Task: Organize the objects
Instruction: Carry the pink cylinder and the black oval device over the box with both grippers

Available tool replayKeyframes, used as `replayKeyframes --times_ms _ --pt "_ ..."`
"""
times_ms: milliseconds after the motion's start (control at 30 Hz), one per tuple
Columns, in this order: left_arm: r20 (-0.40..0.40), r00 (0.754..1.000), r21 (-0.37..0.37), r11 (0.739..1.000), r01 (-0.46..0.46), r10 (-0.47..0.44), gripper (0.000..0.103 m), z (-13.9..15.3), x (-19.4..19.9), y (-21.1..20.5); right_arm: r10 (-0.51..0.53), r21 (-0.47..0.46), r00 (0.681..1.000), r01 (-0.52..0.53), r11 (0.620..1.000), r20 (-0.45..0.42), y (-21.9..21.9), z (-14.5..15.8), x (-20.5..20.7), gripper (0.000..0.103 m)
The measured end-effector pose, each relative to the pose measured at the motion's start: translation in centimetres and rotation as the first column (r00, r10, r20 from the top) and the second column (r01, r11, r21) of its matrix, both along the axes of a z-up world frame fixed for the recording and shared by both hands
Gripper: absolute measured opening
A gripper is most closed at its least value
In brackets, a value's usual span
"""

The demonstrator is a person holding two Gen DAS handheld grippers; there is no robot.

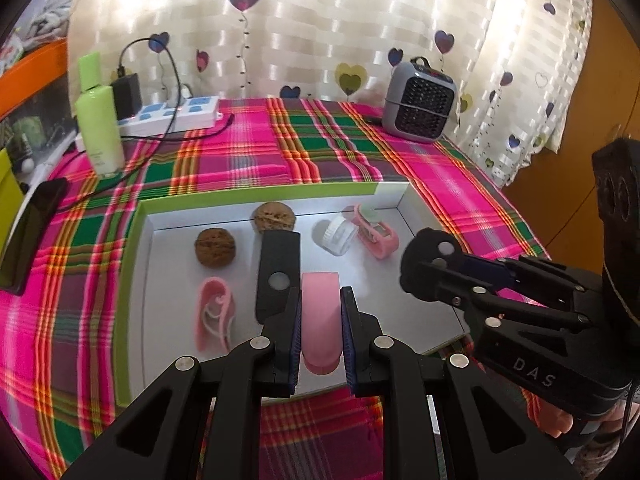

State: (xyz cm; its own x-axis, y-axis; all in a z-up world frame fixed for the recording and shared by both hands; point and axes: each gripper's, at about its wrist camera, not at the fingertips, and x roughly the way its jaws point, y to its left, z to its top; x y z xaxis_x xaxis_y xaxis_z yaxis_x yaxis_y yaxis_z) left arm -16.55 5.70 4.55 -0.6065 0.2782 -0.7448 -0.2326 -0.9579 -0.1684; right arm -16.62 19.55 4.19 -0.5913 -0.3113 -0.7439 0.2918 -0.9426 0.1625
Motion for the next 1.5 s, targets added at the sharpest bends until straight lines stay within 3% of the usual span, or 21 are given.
replayKeyframes --times_ms 400,1500 --pt "0.032 0.999 -0.019 1.000 0.019 -0.018 0.016 -1.3 -1.5 0.9 0.019 0.028 0.999 -0.021 0.999 0.043 0.1 -1.3 -1.6 0.028" --pt "0.025 1.000 -0.063 0.998 0.007 -0.005 0.016 -2.2 -3.1 1.2 0.079 0.113 0.997 -0.078 0.991 -0.006 -1.8 -2.1 -2.7 0.028"
